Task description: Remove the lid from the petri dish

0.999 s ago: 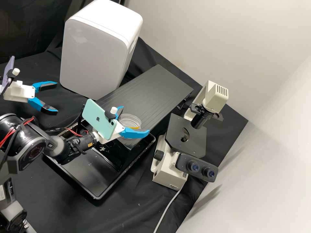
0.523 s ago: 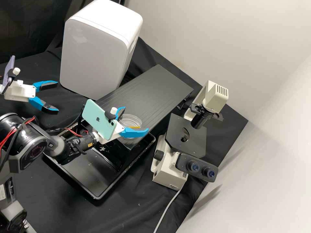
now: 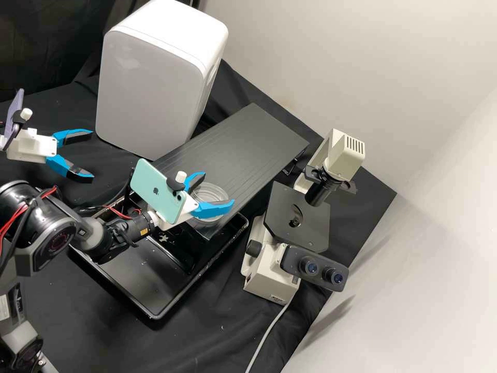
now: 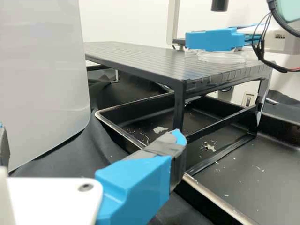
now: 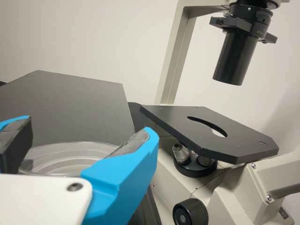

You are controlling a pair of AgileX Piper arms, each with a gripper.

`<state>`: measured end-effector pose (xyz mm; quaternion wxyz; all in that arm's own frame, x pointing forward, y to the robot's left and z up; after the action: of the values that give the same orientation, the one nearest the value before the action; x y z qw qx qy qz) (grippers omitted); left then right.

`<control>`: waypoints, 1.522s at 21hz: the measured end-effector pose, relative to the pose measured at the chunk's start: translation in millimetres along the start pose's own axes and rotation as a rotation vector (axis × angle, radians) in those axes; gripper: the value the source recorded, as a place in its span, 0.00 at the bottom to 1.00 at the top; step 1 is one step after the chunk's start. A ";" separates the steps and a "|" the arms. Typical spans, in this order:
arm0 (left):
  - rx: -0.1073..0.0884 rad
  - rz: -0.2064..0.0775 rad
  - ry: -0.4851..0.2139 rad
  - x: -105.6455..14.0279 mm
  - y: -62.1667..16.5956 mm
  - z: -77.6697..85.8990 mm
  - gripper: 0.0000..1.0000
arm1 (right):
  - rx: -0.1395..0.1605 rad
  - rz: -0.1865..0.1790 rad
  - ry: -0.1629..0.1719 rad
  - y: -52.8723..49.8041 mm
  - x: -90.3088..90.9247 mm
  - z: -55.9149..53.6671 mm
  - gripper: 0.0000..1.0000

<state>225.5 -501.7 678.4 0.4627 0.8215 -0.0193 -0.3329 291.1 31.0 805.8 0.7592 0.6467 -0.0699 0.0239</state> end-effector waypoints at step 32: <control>-0.006 0.004 0.009 0.6 0.1 0.4 1.00 | -0.003 0.000 -0.001 -0.4 -0.2 -0.4 1.00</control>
<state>225.7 -502.3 678.0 0.4660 0.8215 -0.0180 -0.3281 291.0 31.4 805.3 0.7602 0.6455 -0.0706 0.0234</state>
